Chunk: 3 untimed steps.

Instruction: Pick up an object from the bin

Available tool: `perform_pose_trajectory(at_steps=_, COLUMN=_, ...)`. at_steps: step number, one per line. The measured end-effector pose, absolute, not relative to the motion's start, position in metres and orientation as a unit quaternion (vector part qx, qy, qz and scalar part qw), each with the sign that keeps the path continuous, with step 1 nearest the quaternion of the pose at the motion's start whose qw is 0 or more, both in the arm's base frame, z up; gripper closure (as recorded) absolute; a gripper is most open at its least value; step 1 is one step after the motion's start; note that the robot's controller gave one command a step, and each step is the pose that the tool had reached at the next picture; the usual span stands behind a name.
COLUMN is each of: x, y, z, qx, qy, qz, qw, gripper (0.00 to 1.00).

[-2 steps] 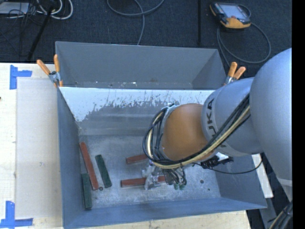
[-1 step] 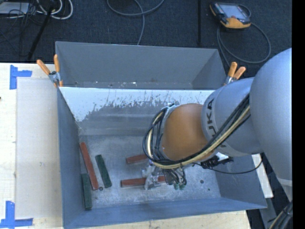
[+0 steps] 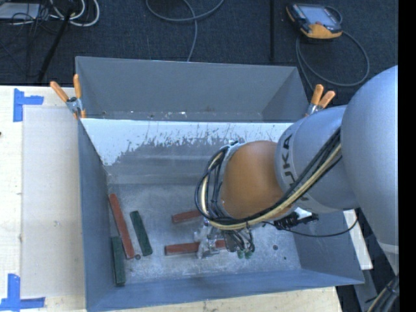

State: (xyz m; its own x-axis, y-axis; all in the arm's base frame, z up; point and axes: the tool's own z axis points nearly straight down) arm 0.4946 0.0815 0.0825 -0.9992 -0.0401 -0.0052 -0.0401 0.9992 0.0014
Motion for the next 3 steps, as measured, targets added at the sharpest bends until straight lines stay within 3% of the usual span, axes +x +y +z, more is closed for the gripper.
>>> perform_pose_trajectory(at_steps=3, x=0.493, y=0.081, z=0.101, qx=-0.019, qy=1.0, qz=0.0, qw=-0.001, gripper=1.0)
